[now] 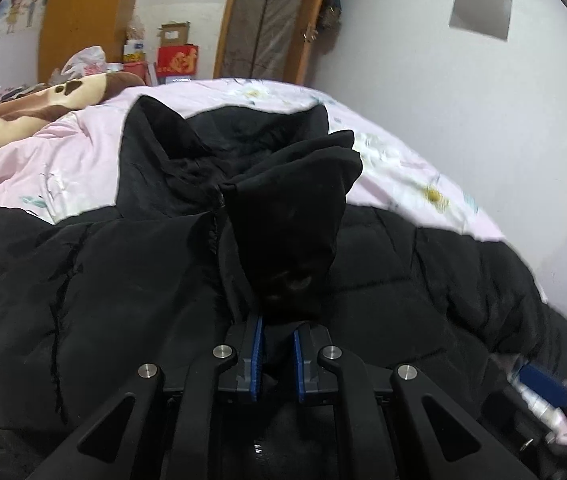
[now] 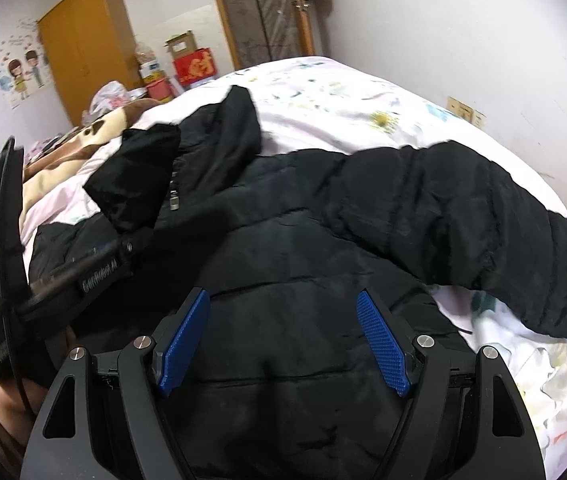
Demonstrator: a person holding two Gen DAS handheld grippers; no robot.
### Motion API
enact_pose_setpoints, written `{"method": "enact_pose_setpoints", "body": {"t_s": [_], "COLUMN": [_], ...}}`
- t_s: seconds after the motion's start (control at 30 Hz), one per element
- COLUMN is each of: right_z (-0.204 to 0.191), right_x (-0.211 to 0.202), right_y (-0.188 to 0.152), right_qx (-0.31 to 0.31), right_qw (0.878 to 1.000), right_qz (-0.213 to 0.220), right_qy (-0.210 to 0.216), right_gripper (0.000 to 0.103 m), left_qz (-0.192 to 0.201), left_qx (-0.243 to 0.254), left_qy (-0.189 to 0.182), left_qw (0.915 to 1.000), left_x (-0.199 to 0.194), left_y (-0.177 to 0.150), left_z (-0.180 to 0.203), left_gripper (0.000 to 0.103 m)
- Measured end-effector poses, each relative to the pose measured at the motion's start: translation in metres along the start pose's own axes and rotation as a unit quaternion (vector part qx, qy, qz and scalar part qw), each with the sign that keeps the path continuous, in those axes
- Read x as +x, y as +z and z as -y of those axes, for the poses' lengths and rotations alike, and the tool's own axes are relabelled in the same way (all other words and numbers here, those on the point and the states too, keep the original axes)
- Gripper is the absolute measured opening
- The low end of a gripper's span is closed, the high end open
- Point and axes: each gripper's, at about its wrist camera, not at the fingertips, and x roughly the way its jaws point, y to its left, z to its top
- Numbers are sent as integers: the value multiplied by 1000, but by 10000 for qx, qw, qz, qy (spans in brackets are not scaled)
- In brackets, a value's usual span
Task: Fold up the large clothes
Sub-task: 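Carry the sleeve across the jacket body with the left tool and release, then move the right tool to the other sleeve and grasp its cuff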
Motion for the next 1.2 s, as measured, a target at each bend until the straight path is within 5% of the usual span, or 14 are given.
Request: {"method": "enact_pose_setpoints", "body": {"t_s": [0.13,0.23,0.3,0.37,0.53,0.67,0.8,0.93,1.0,1.03,1.1,1.13,1.2], "right_z": [9,10,10,11,10,0,-13,-27,-33,-34,-37,-36,-34], "right_x": [2,2,1,3,7,31,69,91,95,96,95,92,83], "right_y": [-1,-1,1,6,21,33,40,40,39,38,37,37,38], "right_qx": [29,35,52,89,190,-20,-20,-84,-68,-49,-57,-49,-14], "right_qw": [10000,9999,9999,9999,9998,9998,9981,9956,9937,9930,9925,9924,9926], "right_qz": [-21,-38,-19,7,84,-113,-504,-719,-775,-832,-813,-765,-629], "right_qy": [-82,-95,-112,-114,-31,132,353,588,804,834,913,960,1037], "right_gripper": [76,76,76,76,76,76,76,76,55,35,27,10,5], "left_qz": [-217,-343,-292,-192,-45,269,231,32,-176,-245,-331,-341,-293], "left_qx": [-10,-10,106,135,-102,-304,-599,-949,-1111,-1174,-1201,-1179,-1048], "left_qy": [19,-325,-566,-714,-1045,-372,751,1052,1047,1053,1047,1038,1031], "left_qw": [9998,9989,9979,9972,9945,9985,9951,9899,9881,9872,9867,9870,9887], "left_x": [12,14,6,-5,-49,-84,-94,-81,-69,-64,-56,-55,-52], "left_y": [-9,-13,-14,-13,0,12,14,10,4,3,2,2,4], "left_z": [1,-1,-1,-4,-38,-91,-153,-190,-200,-203,-206,-206,-200], "left_gripper": [14,27,56,72,73,74,74,74,74,74,74,74,74]}}
